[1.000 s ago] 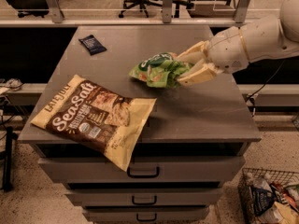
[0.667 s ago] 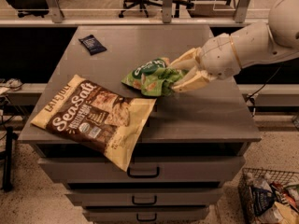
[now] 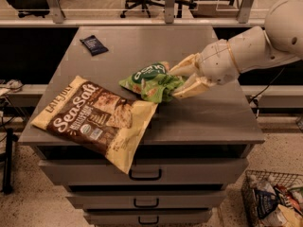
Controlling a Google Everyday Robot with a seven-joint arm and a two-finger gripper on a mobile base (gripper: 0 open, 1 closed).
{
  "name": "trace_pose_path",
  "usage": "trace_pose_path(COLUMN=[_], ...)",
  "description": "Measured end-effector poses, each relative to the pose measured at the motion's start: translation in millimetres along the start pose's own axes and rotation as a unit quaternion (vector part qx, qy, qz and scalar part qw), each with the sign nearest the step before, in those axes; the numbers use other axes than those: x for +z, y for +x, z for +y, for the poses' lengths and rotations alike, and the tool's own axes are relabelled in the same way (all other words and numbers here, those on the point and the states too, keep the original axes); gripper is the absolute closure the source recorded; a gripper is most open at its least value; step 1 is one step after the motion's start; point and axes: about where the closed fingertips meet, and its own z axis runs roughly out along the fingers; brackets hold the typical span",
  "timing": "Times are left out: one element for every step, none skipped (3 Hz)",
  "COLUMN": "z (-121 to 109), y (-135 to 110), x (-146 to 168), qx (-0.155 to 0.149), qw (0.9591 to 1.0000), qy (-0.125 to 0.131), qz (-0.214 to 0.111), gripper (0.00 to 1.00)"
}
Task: Move green rice chip bag near brown chip bag
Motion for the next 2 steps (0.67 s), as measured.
trace_pose_path(z=[0.4,-3.2], y=[4.9,6.2], x=[0.1,-1.2], qx=[-0.003,-0.01], qw=[1.0,0.9999], qy=[-0.001,-0.002], qz=[0.003,0.006], gripper=[0.13,0.0])
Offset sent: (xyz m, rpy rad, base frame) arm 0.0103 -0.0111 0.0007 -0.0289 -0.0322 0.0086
